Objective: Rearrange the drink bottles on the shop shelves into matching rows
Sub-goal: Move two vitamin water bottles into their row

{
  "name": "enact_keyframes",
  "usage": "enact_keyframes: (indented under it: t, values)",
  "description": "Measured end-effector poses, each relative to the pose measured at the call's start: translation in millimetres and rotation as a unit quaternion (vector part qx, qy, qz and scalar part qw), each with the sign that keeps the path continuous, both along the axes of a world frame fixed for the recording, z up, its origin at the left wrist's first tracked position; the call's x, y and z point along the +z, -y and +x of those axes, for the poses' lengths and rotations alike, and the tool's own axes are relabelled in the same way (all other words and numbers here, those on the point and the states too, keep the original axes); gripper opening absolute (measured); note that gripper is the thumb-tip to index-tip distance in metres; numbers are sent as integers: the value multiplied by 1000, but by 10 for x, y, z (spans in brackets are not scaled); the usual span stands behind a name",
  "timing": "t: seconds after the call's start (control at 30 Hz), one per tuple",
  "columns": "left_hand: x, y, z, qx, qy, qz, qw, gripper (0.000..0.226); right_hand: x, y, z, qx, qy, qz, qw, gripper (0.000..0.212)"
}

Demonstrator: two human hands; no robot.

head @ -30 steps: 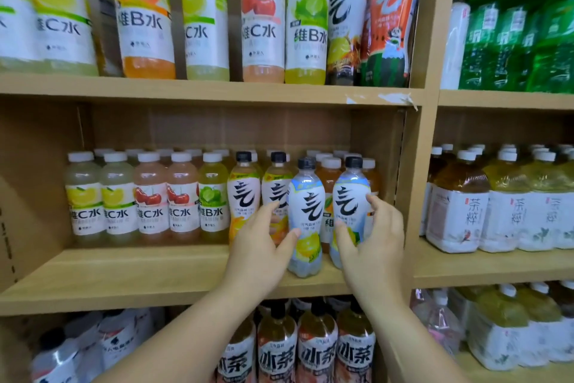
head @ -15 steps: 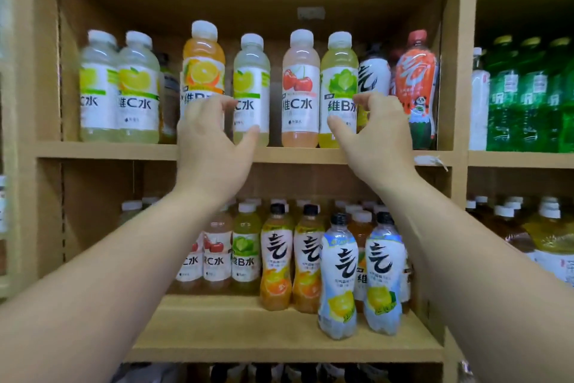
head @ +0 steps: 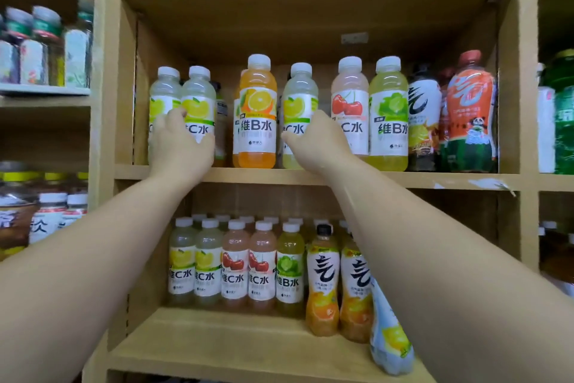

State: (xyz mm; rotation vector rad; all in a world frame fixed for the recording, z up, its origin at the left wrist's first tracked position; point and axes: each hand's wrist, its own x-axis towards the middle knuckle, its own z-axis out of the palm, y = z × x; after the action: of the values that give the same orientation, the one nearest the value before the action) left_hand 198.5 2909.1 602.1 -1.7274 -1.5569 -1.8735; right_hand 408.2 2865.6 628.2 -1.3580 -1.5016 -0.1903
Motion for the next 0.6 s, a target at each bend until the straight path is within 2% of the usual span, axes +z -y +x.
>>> enact_keyframes:
  t: [0.13,0.23,0.3,0.4,0.5,0.6]
  values:
    - [73,-265,-138,-13,-24,-71,997,65,65,-243,-42,-32,-44,-37,998,72]
    - [145,-399,-163,17,-37,-90,995,63,39,-343,-59,-56,-59,-35,996,74]
    - [189,-451,-158,47,-37,-83,995,60,14,-368,-81,-80,-55,-22,995,71]
    - [238,-501,-123,90,-40,-75,992,61,-32,-322,-102,-94,-40,-6,995,55]
    - [275,-538,-56,122,-41,-82,988,78,-93,-209,-58,-85,-28,17,996,47]
    - [321,-568,-3,134,-4,-98,986,91,-129,-43,19,-68,-24,39,997,44]
